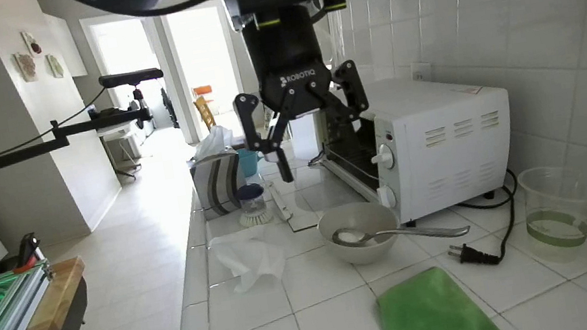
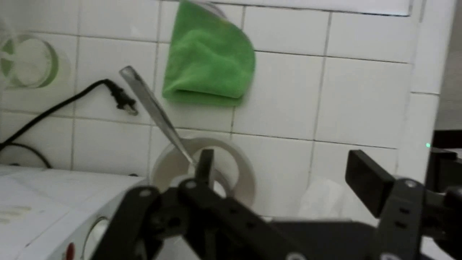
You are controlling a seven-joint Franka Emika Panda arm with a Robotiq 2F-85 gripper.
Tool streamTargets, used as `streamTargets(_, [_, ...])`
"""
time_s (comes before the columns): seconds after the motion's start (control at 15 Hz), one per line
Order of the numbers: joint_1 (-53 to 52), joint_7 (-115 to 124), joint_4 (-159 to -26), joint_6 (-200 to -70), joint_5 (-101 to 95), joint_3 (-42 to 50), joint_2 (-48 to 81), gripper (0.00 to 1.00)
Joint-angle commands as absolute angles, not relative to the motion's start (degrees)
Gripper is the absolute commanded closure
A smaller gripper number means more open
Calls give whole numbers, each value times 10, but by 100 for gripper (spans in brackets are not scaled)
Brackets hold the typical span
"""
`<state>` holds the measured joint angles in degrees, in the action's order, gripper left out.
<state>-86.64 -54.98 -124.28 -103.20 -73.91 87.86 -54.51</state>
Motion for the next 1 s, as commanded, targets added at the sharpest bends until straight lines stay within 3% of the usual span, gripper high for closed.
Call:
streamTargets(0.0, [-836, -496, -1255, -974, -637, 846, -505, 0])
streamTargets(0.53, [-829, -499, -1259, -989, -595, 836, -494, 0])
streamTargets(0.93, [-884, -283, -1249, -991, -577, 851, -417, 0])
